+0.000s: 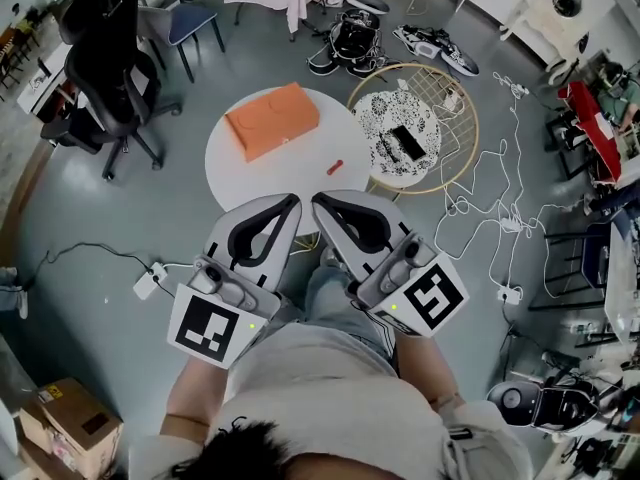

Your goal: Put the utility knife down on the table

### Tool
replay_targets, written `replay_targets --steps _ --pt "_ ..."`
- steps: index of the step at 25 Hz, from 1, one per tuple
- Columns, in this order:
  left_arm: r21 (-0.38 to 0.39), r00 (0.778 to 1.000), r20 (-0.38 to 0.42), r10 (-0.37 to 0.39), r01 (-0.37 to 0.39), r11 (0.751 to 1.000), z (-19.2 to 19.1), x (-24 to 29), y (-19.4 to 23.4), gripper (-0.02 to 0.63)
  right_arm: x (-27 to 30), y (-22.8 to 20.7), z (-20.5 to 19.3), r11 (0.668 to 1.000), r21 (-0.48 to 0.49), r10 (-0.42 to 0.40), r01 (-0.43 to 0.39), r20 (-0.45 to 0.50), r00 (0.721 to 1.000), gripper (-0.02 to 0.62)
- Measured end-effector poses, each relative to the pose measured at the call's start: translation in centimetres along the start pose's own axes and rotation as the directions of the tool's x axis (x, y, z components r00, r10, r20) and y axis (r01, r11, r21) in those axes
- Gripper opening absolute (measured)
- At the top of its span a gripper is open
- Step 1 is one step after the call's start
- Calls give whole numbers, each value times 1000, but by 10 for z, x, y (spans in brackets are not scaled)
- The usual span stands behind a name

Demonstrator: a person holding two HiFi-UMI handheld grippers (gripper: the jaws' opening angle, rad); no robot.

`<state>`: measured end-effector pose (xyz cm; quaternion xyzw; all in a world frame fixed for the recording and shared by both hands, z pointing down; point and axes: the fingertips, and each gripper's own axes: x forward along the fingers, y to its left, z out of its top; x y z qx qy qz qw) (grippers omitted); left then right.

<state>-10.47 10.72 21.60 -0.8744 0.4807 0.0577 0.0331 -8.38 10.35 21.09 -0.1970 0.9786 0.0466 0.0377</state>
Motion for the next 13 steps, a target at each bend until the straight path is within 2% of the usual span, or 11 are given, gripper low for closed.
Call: replay_targets --steps 13 --pt "-1 1000 9 -4 4 1000 0 0 0 9 3 1 -4 1000 3 19 -19 -4 1000 9"
